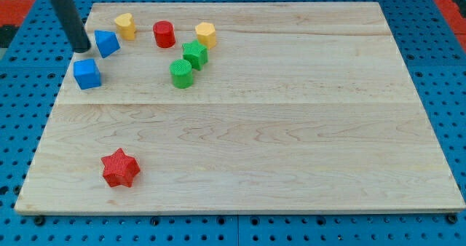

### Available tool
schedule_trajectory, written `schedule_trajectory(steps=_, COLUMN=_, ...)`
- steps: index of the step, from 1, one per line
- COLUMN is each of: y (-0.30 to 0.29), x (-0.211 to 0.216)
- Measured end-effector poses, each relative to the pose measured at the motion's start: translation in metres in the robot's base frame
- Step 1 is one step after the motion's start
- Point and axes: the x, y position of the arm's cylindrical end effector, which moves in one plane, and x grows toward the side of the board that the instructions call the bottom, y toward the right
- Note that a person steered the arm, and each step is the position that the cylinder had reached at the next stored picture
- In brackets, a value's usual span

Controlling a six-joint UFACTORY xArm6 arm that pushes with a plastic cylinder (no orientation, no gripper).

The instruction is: Place the heart triangle and blue cube vertically at the left side of the board

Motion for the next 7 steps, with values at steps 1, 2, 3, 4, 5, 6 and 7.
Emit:
schedule_trajectory(steps=1, y=0.002, x=-0.081)
schedule_trajectory(steps=2, y=0.043, x=-0.107)
schedule_trajectory(steps=3, y=0.115, x=-0.093)
schedule_trajectory(steps=4, y=0.158, x=-0.068)
schedule_trajectory(steps=5, y=0.115, x=-0.046)
schedule_trajectory(steps=6, y=0.075, x=-0.046)
schedule_trajectory(steps=7, y=0.066, x=-0.047)
